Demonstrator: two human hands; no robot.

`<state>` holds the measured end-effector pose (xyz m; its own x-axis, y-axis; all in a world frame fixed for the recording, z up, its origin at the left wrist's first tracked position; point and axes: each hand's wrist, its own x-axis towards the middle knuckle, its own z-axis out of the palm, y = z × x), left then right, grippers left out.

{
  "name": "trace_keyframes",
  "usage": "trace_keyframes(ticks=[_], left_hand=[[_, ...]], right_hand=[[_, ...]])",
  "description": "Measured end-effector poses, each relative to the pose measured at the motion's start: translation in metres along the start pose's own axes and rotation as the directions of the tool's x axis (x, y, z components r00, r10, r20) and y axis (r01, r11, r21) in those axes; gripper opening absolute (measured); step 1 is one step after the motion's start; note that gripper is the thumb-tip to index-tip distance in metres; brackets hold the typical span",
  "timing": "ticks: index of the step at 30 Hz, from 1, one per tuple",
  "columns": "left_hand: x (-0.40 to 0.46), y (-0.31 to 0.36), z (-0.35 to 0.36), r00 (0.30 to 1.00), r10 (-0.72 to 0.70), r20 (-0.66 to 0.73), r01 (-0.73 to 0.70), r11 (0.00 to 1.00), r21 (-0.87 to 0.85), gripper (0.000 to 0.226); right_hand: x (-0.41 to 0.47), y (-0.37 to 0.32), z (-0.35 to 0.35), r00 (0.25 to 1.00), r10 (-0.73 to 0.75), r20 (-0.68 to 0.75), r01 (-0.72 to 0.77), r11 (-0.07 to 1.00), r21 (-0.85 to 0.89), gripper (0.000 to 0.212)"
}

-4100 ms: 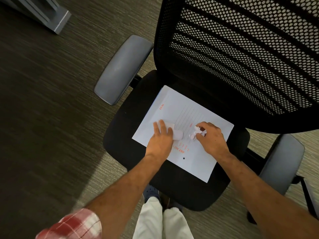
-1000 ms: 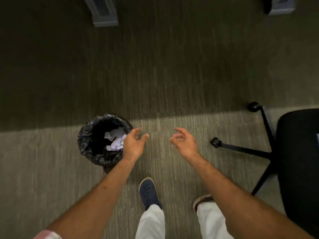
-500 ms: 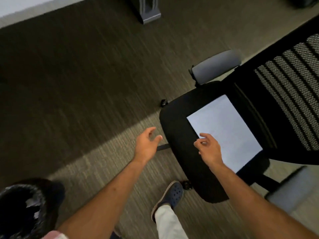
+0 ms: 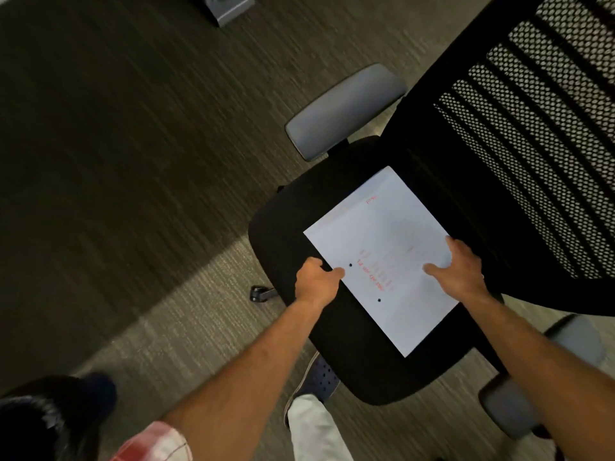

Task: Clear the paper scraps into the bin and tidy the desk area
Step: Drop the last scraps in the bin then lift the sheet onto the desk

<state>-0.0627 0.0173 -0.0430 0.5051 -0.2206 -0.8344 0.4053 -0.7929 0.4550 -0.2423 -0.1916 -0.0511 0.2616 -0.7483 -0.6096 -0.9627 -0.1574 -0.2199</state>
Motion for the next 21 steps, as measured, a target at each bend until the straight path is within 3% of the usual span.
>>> trace_keyframes(ticks=[3, 6, 8, 11, 15, 18, 21], left_hand=[[0.002, -0.001, 0.019, 0.999, -0.049, 0.002, 0.049, 0.993, -0.108, 0.035], [0.004, -0.002, 0.029, 0.997, -0.076, 0.016, 0.078, 0.979, -0.188, 0.031], [0.007, -0.005, 0.034, 0.995, -0.097, 0.033, 0.102, 0.965, -0.242, 0.031], [0.009, -0.009, 0.038, 0.988, -0.113, 0.105, 0.141, 0.938, -0.318, 0.026], [-0.001, -0.021, 0.024, 0.979, -0.112, 0.169, 0.172, 0.899, -0.402, 0.034], [-0.03, -0.033, -0.013, 0.979, -0.143, 0.148, 0.191, 0.9, -0.392, 0.032], [-0.065, -0.044, -0.075, 0.987, -0.145, 0.072, 0.161, 0.937, -0.311, 0.03]], right_hand=[[0.014, -0.005, -0.002, 0.999, 0.022, 0.046, -0.023, 0.999, 0.027, 0.077], [0.027, -0.007, 0.001, 0.997, 0.056, 0.045, -0.058, 0.998, 0.036, 0.089], [0.032, -0.008, 0.003, 0.997, 0.067, 0.045, -0.066, 0.998, -0.02, 0.097], [0.038, -0.011, 0.001, 0.997, 0.065, 0.044, -0.06, 0.993, -0.103, 0.092], [0.03, -0.009, -0.003, 0.993, 0.079, 0.092, -0.074, 0.996, -0.05, 0.069], [-0.003, -0.024, -0.009, 0.982, 0.012, 0.187, -0.022, 0.999, 0.049, 0.032], [-0.054, -0.061, -0.011, 0.958, -0.074, 0.277, 0.043, 0.992, 0.116, 0.013]])
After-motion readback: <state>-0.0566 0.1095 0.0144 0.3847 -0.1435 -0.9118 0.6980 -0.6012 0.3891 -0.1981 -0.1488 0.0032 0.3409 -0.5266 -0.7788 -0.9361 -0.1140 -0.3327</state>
